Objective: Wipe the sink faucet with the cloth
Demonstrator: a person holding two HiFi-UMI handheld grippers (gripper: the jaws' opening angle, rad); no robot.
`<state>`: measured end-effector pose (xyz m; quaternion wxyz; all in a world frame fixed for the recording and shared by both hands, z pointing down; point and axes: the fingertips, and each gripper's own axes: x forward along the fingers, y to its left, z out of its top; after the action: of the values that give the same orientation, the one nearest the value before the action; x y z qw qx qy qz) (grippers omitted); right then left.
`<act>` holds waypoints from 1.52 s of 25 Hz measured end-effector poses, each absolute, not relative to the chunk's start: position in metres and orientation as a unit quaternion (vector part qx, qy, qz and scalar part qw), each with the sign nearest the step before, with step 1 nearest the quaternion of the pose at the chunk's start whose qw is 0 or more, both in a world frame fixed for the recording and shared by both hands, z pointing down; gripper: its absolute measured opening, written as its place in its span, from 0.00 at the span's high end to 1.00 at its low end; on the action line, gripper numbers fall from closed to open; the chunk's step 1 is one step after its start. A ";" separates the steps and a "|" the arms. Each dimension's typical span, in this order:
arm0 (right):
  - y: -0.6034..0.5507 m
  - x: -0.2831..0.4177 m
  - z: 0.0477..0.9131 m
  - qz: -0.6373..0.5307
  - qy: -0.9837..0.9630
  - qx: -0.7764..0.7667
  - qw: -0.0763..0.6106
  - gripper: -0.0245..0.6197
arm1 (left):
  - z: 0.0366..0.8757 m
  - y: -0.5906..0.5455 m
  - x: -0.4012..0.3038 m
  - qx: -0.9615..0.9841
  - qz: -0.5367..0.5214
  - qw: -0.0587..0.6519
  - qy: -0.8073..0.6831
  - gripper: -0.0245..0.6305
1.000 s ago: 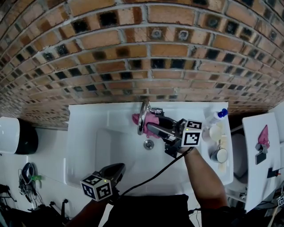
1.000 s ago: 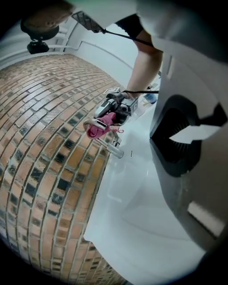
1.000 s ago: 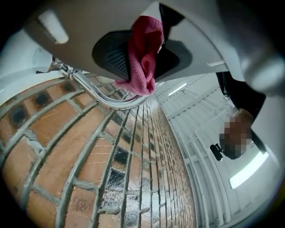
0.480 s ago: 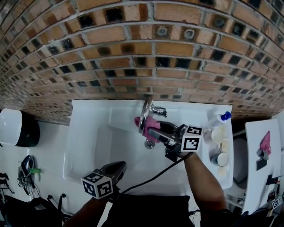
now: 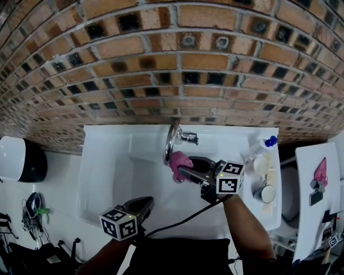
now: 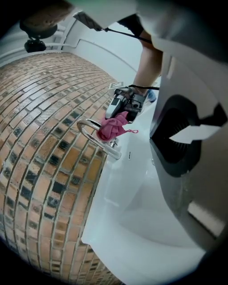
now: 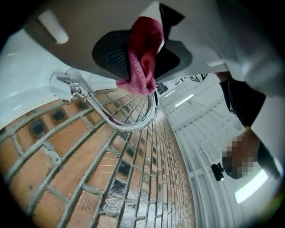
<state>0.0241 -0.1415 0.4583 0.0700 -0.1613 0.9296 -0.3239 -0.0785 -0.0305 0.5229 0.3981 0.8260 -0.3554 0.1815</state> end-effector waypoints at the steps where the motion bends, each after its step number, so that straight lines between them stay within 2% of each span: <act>1: -0.143 0.030 0.455 -0.314 0.930 -0.178 0.065 0.73 | 0.523 -0.033 -0.078 0.826 0.182 0.398 -0.355 0.95; 9: -0.200 0.096 0.401 -0.181 0.927 -0.329 0.002 0.73 | 0.527 -0.056 -0.073 0.828 0.179 0.401 -0.348 0.95; 15: -0.256 0.119 0.438 -0.208 0.917 -0.333 -0.063 0.73 | 0.531 -0.061 -0.073 0.823 0.165 0.412 -0.354 0.95; 21: -0.280 0.093 0.494 -0.236 0.921 -0.268 -0.154 0.73 | 0.545 -0.054 -0.073 0.807 0.157 0.436 -0.365 0.95; 26: -0.291 0.060 0.506 -0.259 0.929 -0.210 -0.160 0.73 | 0.553 -0.052 -0.069 0.799 0.157 0.448 -0.370 0.95; 34: -0.301 0.051 0.497 -0.345 0.916 -0.197 -0.061 0.74 | 0.555 -0.051 -0.066 0.798 0.154 0.452 -0.369 0.95; 38: -0.297 0.047 0.485 -0.347 0.916 -0.192 -0.051 0.74 | 0.551 -0.045 -0.066 0.803 0.152 0.450 -0.361 0.95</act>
<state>0.0468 -0.2971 0.4853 -0.0515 -0.1920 0.9164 -0.3474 -0.0662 -0.0453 0.5512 0.4497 0.8026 -0.3611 0.1522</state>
